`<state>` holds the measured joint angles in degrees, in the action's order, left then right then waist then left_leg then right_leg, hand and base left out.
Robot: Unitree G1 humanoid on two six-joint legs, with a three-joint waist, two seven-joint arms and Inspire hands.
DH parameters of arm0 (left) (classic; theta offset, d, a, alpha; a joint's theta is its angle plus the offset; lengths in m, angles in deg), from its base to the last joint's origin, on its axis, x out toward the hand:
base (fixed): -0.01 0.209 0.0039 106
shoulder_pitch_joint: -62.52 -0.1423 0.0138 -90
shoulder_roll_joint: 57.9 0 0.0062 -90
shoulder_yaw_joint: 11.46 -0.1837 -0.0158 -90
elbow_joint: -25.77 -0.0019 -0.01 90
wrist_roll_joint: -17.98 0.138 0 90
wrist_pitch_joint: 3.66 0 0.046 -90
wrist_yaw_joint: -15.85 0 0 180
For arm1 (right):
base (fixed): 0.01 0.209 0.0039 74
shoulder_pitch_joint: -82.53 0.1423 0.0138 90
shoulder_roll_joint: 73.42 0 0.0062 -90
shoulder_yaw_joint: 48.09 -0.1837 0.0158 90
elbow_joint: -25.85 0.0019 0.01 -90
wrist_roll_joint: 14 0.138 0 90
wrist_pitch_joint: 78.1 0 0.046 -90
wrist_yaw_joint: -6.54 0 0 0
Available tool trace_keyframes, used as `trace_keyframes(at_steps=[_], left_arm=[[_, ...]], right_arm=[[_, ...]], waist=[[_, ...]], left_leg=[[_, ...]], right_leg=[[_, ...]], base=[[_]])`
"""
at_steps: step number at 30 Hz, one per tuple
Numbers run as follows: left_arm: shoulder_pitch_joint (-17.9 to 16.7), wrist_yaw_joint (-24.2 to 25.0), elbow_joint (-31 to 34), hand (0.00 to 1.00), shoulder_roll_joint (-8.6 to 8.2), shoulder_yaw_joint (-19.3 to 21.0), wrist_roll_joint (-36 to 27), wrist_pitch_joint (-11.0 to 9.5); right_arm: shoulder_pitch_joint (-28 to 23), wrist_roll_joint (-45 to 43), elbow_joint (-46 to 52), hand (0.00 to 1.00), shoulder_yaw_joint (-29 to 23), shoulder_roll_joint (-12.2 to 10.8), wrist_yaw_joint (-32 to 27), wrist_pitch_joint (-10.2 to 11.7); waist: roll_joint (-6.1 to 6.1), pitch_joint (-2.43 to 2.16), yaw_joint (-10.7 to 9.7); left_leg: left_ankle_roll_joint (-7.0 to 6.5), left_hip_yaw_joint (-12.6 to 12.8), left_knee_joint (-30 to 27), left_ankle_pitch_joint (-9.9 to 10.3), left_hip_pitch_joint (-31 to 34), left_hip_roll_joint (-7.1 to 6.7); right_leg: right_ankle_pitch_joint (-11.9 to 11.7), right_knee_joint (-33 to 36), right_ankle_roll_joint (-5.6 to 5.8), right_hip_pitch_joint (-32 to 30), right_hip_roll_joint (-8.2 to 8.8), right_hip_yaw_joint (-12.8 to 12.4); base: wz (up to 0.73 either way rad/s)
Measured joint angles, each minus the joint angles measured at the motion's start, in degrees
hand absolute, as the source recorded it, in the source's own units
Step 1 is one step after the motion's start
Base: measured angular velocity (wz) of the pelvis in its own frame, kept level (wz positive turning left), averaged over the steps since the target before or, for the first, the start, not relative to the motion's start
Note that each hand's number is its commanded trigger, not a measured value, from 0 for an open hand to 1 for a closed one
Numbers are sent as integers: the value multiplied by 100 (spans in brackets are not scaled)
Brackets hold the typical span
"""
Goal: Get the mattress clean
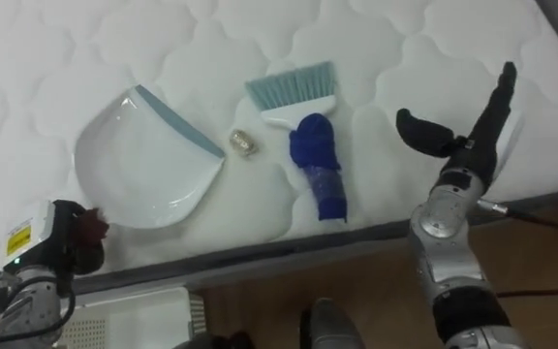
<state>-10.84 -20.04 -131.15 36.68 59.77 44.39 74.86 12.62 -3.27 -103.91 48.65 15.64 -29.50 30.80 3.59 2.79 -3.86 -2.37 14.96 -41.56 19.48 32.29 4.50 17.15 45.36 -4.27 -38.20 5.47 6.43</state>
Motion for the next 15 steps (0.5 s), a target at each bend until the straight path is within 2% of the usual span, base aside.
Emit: trace_keyframes(at_steps=[4,5,6,9,15], left_arm=[[63,230,0,100,1,-18,-164,-5],[133,305,-2,100,0,-17,-216,-12],[151,330,-1,100,-3,-17,-216,-19],[195,491,3,100,-4,-14,-220,-58],[243,714,69,100,-22,-10,-220,-12]], right_arm=[[171,37,-284,0,337,-4,220,0],[226,38,-304,0,391,-6,308,0],[245,43,-334,0,428,-7,365,0],[254,46,-381,0,517,-6,694,0],[385,305,-706,0,802,-36,1219,-29]], waist=[[23,24,127],[14,61,180],[1,73,219],[-8,78,289],[-32,94,441]], left_leg=[[0,-31,0,0,91,-22],[0,-33,-8,0,123,-19],[0,-33,-10,0,129,-18],[0,-93,-37,0,201,-20],[-14,-106,-180,8,275,8]], right_leg=[[27,26,-4,-67,44,51],[28,31,-3,-98,49,61],[28,31,-3,-105,47,61],[34,26,4,-127,49,99],[38,36,12,-157,47,122]], base=[[7],[10],[5],[8],[0]])
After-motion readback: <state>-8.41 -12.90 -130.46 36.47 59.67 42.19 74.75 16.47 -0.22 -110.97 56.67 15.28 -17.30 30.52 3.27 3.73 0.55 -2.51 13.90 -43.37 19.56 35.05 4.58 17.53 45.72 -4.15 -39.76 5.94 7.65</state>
